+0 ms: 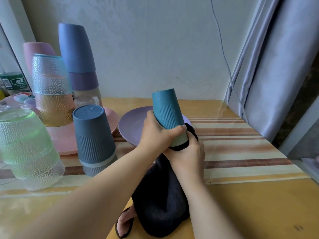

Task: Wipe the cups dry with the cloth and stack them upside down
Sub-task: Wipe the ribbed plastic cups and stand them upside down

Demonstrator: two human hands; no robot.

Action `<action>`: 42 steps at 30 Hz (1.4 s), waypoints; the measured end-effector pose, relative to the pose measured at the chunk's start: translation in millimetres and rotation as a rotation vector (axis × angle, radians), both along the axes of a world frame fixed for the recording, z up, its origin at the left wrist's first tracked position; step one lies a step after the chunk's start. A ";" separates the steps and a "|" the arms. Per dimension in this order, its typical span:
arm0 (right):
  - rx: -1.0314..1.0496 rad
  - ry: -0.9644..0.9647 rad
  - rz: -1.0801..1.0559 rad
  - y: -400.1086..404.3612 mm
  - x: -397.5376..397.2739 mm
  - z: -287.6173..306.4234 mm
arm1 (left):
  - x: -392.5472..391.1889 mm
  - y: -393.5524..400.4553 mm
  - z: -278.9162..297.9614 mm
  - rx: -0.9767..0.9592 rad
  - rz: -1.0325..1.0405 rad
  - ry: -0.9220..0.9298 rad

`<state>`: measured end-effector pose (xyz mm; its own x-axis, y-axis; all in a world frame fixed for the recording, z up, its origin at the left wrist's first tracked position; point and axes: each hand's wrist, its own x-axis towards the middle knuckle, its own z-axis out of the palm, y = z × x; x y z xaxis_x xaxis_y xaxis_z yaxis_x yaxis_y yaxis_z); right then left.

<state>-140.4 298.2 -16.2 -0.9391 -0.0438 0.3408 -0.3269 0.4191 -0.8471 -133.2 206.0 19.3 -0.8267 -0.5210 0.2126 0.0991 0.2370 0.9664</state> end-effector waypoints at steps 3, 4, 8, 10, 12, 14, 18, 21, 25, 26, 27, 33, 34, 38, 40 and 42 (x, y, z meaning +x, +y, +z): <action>-0.024 -0.021 0.005 -1.0 -0.5 -0.8 | -2.4 -6.2 9.3 0.058 0.004 0.008; -0.031 -0.024 0.008 -1.3 -0.5 -0.9 | -3.6 -9.3 12.1 0.066 -0.007 0.002; -0.045 -0.045 0.094 -1.0 -1.7 -0.2 | -6.8 -17.6 17.1 -0.010 -0.012 0.014; -0.064 -0.078 0.140 1.7 -1.9 0.7 | -8.2 -22.4 21.3 -0.071 0.030 0.044; -0.089 -0.091 0.152 3.6 -2.4 0.3 | -11.4 -30.4 29.5 -0.123 0.103 0.086; -0.116 -0.096 0.132 4.3 -2.4 0.3 | -14.9 -38.8 36.3 -0.178 0.174 0.105; -0.155 -0.171 0.125 6.2 -0.7 3.9 | -16.5 -42.8 25.2 -0.281 0.189 0.031; -0.158 -0.161 0.107 6.2 -0.9 4.0 | -17.3 -43.3 3.8 -0.302 0.193 -0.026; -0.164 -0.162 0.087 4.3 -0.6 3.5 | -19.4 -45.0 -4.6 -0.263 0.190 -0.021; -0.167 -0.166 0.085 4.4 -0.2 4.3 | -19.8 -45.5 -2.2 -0.248 0.190 -0.009; -0.172 -0.173 0.084 4.4 -0.3 4.4 | -20.3 -45.9 1.6 -0.230 0.186 0.010; -0.213 -0.183 0.104 4.6 0.6 4.0 | -18.3 -42.8 37.0 -0.187 0.156 0.123; -0.217 -0.185 0.108 5.2 1.3 4.9 | -16.4 -40.3 42.6 -0.209 0.170 0.140; -0.183 -0.220 0.169 8.3 2.4 10.4 | 5.3 -24.9 61.2 -0.295 0.253 0.176; -0.121 -0.238 0.212 7.2 2.9 11.1 | 25.9 -17.5 58.2 -0.281 0.198 0.149; -0.053 -0.230 0.228 6.5 4.7 12.4 | 51.4 -11.7 47.5 -0.274 0.114 0.055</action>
